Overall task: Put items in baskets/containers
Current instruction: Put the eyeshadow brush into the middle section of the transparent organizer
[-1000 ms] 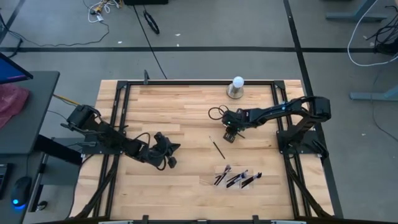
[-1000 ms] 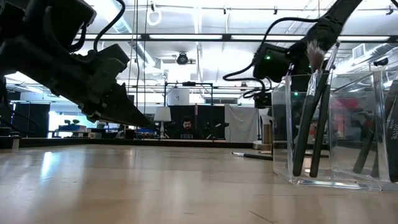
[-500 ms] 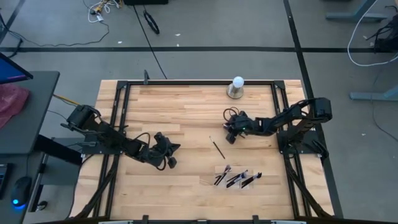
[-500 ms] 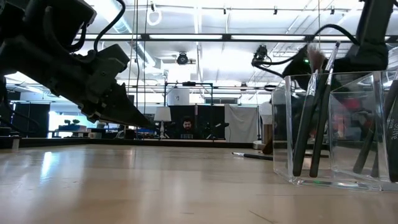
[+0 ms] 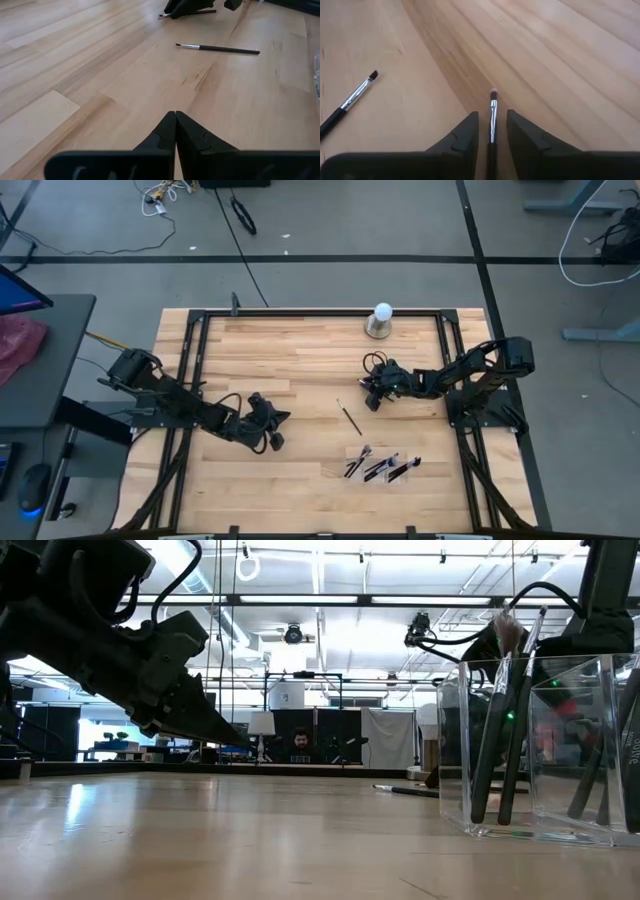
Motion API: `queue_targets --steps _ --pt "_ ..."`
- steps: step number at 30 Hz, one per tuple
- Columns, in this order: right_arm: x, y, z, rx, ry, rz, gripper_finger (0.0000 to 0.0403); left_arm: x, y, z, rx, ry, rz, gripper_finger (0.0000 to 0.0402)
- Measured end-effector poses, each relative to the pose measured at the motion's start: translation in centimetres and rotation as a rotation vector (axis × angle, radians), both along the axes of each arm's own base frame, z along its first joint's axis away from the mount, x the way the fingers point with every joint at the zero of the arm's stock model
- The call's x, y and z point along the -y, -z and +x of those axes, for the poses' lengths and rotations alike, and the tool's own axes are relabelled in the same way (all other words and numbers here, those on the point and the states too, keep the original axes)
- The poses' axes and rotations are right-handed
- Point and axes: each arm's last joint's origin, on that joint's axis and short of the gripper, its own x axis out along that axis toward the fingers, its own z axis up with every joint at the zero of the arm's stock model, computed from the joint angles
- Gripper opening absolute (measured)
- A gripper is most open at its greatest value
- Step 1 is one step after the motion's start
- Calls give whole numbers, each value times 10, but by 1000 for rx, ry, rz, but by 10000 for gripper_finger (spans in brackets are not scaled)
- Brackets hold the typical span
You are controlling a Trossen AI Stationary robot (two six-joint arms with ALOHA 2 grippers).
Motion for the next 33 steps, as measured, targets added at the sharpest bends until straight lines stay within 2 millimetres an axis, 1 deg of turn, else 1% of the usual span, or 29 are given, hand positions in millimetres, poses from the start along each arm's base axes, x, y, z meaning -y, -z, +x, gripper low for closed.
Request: queue_targets --steps 7,14,18,25,33 --pt "-1 -2 0 7 6 19 102 0 0 0 0 0 0 12" --pt "-4 -12 -13 -86 -26 57 102 0 0 0 -2 0 1 12" --pt "-5 -17 -19 -106 -56 38 102 0 0 0 -3 0 1 12" --pt "-4 -15 -18 -114 -87 -28 103 0 0 0 -2 0 0 12" --pt "-4 -16 -16 -93 -110 -61 102 0 0 0 -2 -1 0 12"
